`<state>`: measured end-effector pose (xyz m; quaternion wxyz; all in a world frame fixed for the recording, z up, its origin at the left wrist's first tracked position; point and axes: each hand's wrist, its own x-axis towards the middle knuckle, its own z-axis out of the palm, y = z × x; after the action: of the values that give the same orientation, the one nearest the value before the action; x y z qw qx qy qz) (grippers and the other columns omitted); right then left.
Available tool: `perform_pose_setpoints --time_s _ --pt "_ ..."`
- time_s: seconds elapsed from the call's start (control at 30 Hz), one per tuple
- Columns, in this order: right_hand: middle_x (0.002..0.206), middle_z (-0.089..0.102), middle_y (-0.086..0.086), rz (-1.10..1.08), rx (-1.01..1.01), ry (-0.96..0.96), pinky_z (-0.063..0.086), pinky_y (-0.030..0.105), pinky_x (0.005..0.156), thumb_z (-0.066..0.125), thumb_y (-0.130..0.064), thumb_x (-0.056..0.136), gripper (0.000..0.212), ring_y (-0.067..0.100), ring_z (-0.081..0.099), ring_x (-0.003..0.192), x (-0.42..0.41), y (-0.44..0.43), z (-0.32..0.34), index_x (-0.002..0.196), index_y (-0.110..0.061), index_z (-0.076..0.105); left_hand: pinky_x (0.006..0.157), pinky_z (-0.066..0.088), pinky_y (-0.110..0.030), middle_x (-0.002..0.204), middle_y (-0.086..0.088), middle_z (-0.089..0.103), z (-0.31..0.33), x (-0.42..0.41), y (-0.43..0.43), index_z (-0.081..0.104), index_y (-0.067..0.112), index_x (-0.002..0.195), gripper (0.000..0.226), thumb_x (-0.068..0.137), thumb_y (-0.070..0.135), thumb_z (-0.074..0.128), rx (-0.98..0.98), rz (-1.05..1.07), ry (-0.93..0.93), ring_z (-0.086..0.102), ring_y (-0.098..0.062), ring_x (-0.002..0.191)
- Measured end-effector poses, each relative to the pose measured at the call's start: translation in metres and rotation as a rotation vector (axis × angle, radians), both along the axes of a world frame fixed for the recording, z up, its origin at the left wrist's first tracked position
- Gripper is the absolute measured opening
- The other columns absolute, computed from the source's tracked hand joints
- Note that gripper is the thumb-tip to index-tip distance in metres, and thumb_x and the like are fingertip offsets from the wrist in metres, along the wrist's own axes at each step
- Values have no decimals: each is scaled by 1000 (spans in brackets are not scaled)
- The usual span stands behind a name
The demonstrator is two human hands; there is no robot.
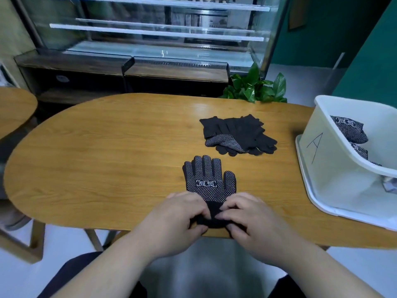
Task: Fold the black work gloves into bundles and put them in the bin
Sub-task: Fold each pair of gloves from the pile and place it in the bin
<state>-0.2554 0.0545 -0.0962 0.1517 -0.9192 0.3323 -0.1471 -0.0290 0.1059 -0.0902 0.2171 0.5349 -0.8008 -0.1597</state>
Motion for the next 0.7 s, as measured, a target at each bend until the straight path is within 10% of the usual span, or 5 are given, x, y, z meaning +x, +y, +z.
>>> perform_pose_setpoints --time_s 0.27,0.4,0.5,0.7 --pt "108 62 -19 16 6 -232 41 28 101 62 -30 84 26 7 53 116 -4 4 -5 109 -31 70 95 43 -39 105 14 60 11 -15 -16 66 27 100 23 93 39 48 -111 109 80 54 -11 107" --pt "97 65 -21 -280 19 -447 41 21 92 53 -40 91 25 3 55 104 3 -12 0 98 -25 73 122 15 -36 155 5 36 13 -26 -46 49 20 141 41 104 35 42 43 175 -77 17 -13 149" --pt "94 65 -18 -536 49 -385 39 26 86 58 -36 96 17 9 54 102 8 -33 -1 94 -27 72 121 -2 -31 167 4 0 12 -28 -52 17 19 157 62 105 47 33 214 108 -263 -11 -14 152" --pt "94 60 -17 -731 181 -192 42 39 98 62 -50 89 24 17 51 104 29 -66 5 102 -32 72 122 -4 -40 167 -6 -1 -20 -29 -48 11 20 159 88 85 67 -1 66 102 -448 -7 -24 153"
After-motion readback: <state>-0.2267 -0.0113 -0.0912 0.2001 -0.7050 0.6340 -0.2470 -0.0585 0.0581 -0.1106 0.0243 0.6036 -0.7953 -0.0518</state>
